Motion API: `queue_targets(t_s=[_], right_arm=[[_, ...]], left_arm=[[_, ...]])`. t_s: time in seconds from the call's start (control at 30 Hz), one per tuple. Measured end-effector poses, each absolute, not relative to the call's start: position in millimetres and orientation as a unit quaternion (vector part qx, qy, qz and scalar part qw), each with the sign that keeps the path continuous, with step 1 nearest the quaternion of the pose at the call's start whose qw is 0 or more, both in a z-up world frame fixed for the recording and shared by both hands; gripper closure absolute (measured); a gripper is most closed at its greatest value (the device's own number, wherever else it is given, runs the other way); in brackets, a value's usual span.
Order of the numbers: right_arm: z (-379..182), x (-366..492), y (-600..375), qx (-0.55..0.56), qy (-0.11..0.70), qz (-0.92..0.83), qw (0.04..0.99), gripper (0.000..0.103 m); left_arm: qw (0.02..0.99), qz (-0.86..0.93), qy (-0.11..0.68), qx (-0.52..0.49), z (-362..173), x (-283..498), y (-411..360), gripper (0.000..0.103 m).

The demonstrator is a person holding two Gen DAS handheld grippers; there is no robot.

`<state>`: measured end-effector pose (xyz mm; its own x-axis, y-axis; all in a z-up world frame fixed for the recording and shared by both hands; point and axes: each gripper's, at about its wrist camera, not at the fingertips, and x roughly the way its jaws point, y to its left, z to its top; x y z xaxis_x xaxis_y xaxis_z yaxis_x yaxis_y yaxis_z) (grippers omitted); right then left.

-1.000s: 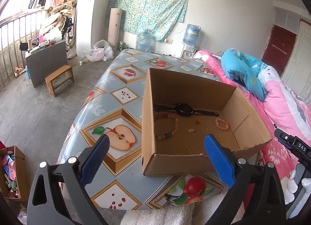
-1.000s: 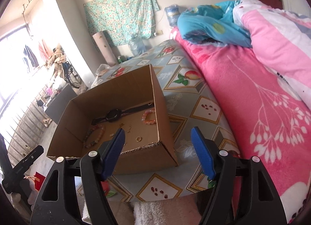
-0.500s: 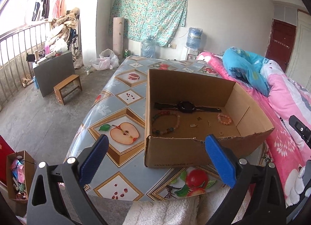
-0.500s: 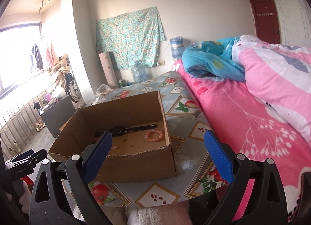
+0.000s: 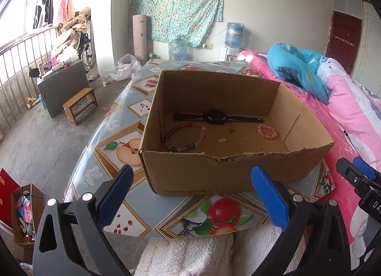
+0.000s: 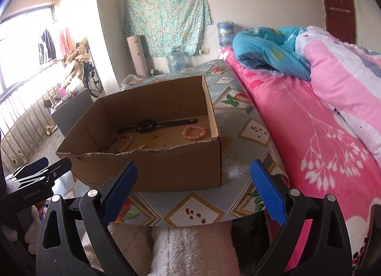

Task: Organize jewelry

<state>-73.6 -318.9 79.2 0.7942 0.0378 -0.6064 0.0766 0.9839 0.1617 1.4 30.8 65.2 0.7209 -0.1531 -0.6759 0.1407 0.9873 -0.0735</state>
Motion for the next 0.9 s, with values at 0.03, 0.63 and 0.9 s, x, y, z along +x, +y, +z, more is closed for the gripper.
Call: queue_targets(t_s=[0.03, 0.63, 0.9], right_arm=[[76.9, -70.3, -317.9, 0.089, 0.332, -0.007, 0.939, 0.012], [54.0, -32.4, -299.0, 0.085, 0.413, 0.007, 0.907, 0.012], [52.8, -25.5, -294.7, 0.088, 0.418, 0.009, 0.904, 0.012]], left_arm=[[0.923, -0.076, 0.377, -0.011, 62.2, 3.9, 29.3, 0.006], [0.884, -0.037, 0.466, -0.001, 39.9, 36.5, 17.8, 0.006], [0.881, -0.040, 0.471, 0.009, 36.4, 42.2, 15.0, 0.006]])
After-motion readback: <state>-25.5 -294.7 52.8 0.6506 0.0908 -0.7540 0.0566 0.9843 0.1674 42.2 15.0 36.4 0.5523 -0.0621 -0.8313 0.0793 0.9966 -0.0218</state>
